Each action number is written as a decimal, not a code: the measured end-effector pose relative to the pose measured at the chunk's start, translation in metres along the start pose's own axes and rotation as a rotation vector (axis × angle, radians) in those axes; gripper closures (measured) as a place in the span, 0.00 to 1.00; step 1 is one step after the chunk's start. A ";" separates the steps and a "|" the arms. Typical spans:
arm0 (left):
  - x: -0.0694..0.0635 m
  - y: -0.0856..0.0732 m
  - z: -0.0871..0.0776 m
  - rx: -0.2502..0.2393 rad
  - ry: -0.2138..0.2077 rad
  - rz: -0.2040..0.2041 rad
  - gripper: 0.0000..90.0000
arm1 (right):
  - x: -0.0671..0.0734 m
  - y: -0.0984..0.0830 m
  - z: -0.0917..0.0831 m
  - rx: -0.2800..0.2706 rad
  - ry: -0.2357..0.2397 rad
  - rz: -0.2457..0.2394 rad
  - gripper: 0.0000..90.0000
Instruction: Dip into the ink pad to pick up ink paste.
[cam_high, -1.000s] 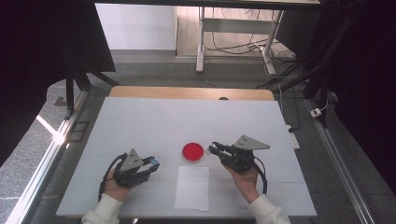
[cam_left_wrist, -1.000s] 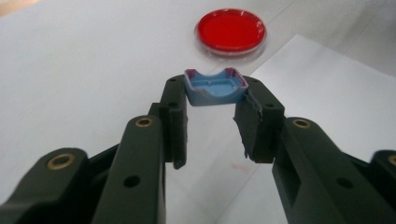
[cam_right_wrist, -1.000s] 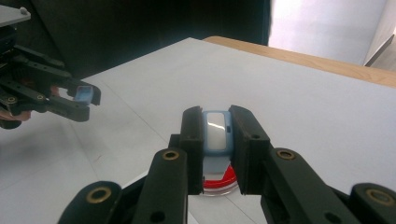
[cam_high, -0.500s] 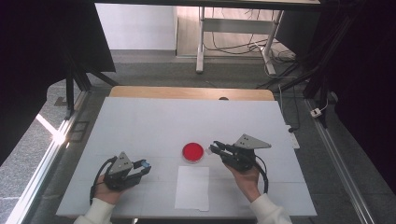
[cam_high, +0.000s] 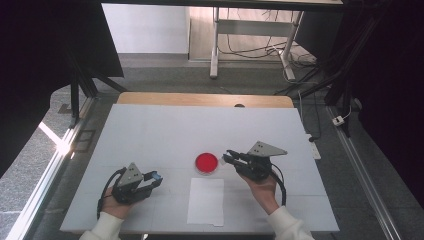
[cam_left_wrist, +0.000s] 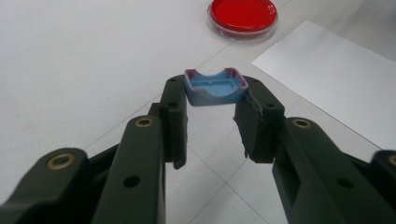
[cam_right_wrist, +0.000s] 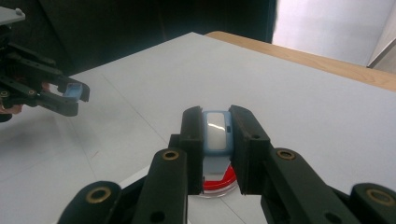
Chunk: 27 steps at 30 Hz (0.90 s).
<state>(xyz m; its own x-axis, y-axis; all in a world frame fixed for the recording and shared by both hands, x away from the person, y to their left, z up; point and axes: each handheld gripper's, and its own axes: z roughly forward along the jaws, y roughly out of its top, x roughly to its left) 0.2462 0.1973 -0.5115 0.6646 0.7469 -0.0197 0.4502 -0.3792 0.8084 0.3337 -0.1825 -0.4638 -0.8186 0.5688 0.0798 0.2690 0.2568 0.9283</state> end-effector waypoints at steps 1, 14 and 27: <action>0.000 0.000 0.000 0.000 0.000 0.000 0.72 | 0.000 0.001 0.001 0.001 0.002 -0.003 0.83; 0.001 0.000 0.004 0.009 -0.006 0.002 0.72 | -0.004 0.010 0.008 0.022 0.013 -0.011 0.83; 0.001 0.000 0.004 0.010 -0.006 0.000 0.72 | -0.005 0.016 0.025 0.054 0.040 -0.034 0.83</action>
<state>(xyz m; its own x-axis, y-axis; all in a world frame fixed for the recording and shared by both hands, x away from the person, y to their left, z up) 0.2494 0.1959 -0.5137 0.6679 0.7439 -0.0231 0.4564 -0.3848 0.8023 0.3550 -0.1613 -0.4583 -0.8469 0.5279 0.0638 0.2665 0.3175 0.9100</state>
